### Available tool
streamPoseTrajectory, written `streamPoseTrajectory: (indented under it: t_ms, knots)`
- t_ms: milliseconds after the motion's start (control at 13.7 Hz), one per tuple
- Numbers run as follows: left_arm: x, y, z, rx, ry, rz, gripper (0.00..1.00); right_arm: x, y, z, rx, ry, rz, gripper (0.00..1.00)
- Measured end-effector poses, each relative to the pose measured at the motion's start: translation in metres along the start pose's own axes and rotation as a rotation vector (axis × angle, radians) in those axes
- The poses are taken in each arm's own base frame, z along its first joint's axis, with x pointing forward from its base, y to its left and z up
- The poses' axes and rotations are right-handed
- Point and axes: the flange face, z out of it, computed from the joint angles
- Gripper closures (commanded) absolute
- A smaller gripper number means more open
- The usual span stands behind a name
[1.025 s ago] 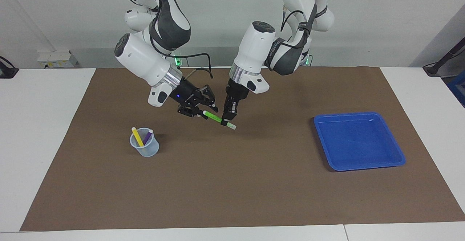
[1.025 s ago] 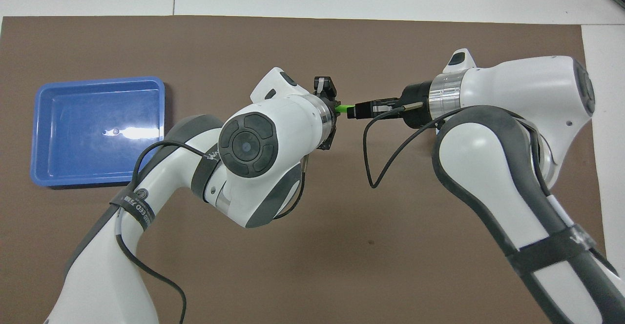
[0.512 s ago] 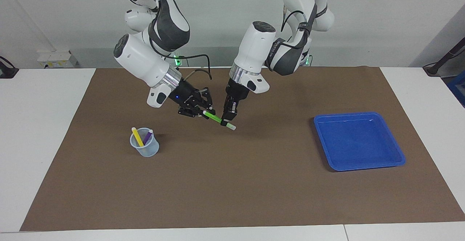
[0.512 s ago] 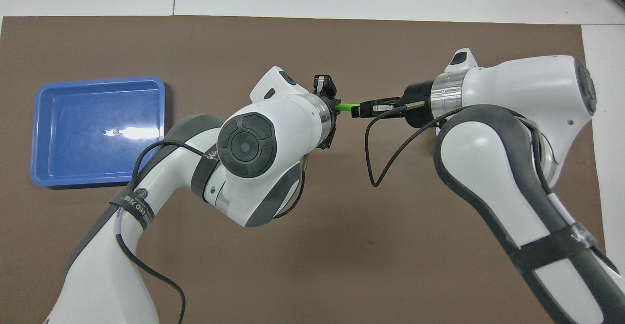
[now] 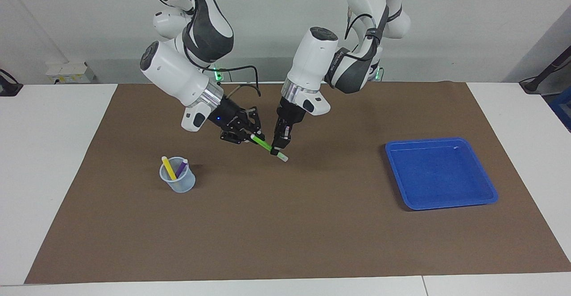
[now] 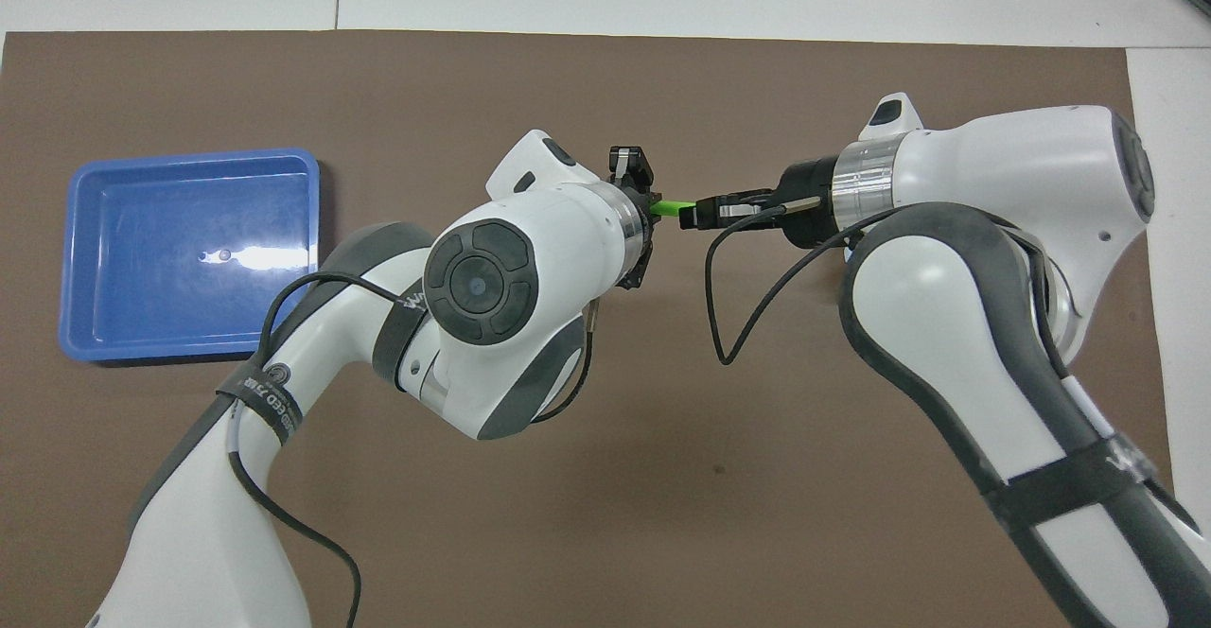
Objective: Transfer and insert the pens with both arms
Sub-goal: 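Grasp the green pen's free end with the right gripper, then open the left gripper and pull the right gripper back with pen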
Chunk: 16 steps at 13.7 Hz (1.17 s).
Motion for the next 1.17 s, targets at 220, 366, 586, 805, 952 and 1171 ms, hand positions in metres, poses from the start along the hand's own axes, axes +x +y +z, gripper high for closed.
streamPoseTrajectory:
  t_ms: [220, 366, 586, 805, 952, 1171]
  knots:
    - [-0.002, -0.001, 0.000, 0.001, -0.001, 0.005, 0.00, 0.000, 0.001, -0.001, -0.001, 0.001, 0.002, 1.00]
    - [-0.001, -0.001, 0.000, 0.002, 0.001, 0.005, 0.00, 0.001, 0.004, -0.002, -0.002, 0.004, 0.006, 1.00]
    - [0.007, 0.004, 0.000, -0.001, 0.012, -0.006, 0.00, 0.002, 0.008, -0.005, -0.004, 0.008, 0.011, 1.00]
    - [0.038, 0.021, -0.007, 0.000, 0.052, -0.041, 0.00, 0.006, 0.022, -0.016, -0.012, 0.016, 0.029, 1.00]
    - [0.075, 0.041, -0.019, -0.010, 0.087, -0.042, 0.00, 0.008, 0.039, -0.033, -0.043, -0.005, 0.029, 1.00]
    - [0.139, 0.070, -0.040, -0.022, 0.152, 0.013, 0.00, 0.008, 0.054, -0.069, -0.118, -0.060, -0.003, 1.00]
